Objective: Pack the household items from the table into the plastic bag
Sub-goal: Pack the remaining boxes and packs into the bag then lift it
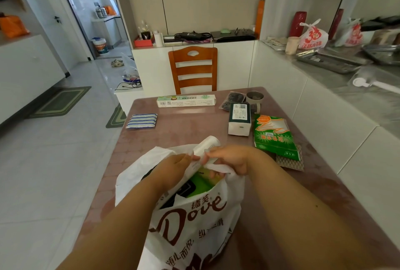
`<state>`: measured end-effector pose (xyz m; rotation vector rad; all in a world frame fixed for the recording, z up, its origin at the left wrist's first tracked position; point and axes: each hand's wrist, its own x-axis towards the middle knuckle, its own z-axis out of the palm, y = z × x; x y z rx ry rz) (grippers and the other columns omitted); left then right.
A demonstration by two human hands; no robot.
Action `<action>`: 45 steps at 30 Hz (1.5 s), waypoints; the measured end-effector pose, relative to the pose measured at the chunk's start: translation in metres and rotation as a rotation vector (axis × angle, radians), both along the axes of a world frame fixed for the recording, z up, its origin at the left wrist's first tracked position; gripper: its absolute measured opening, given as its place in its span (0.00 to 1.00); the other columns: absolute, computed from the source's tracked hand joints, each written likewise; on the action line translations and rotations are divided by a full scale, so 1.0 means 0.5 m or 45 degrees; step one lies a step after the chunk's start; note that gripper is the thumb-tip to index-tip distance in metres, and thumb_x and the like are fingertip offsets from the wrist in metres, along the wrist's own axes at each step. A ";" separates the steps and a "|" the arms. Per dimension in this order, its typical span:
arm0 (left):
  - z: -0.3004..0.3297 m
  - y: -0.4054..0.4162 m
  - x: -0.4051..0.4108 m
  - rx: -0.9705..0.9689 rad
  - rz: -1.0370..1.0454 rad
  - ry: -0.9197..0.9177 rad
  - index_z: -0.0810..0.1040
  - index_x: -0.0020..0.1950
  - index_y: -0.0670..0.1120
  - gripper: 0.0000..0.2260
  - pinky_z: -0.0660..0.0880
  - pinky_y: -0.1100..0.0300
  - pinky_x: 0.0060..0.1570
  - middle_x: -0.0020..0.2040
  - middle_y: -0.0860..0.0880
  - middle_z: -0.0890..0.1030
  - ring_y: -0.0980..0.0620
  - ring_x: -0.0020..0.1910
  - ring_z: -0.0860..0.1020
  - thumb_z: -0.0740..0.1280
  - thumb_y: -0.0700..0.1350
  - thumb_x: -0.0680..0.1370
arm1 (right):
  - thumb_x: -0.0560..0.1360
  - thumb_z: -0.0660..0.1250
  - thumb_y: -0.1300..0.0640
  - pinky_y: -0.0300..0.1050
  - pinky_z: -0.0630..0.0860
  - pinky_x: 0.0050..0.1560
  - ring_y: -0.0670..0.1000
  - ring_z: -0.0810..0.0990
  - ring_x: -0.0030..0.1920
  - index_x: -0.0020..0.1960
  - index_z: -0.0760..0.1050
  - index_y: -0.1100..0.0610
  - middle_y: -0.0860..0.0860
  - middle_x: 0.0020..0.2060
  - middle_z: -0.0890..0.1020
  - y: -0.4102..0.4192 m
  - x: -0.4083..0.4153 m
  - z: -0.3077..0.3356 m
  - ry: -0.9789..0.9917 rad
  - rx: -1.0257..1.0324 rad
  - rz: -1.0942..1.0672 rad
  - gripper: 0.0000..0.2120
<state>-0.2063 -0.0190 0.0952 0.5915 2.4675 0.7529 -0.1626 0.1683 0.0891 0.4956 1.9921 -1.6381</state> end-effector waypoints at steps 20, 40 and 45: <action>0.166 -0.024 -0.037 0.977 0.250 0.036 0.82 0.49 0.58 0.23 0.74 0.45 0.58 0.50 0.47 0.82 0.46 0.52 0.78 0.48 0.59 0.81 | 0.73 0.66 0.41 0.51 0.78 0.49 0.54 0.78 0.50 0.61 0.77 0.48 0.52 0.52 0.78 0.012 0.013 0.091 0.865 -0.166 -1.073 0.20; 0.134 0.036 -0.116 1.012 0.710 0.034 0.60 0.73 0.57 0.21 0.71 0.56 0.35 0.52 0.46 0.81 0.49 0.35 0.73 0.55 0.56 0.80 | 0.81 0.50 0.43 0.42 0.75 0.30 0.50 0.77 0.33 0.63 0.66 0.43 0.54 0.56 0.77 0.067 -0.090 0.075 0.888 0.212 -1.128 0.13; 0.098 0.061 -0.137 1.074 0.973 0.049 0.58 0.74 0.57 0.24 0.76 0.40 0.54 0.46 0.45 0.80 0.33 0.55 0.79 0.61 0.47 0.80 | 0.82 0.51 0.47 0.38 0.76 0.32 0.52 0.79 0.45 0.69 0.63 0.52 0.54 0.51 0.77 0.149 -0.137 -0.005 0.908 0.049 -1.579 0.19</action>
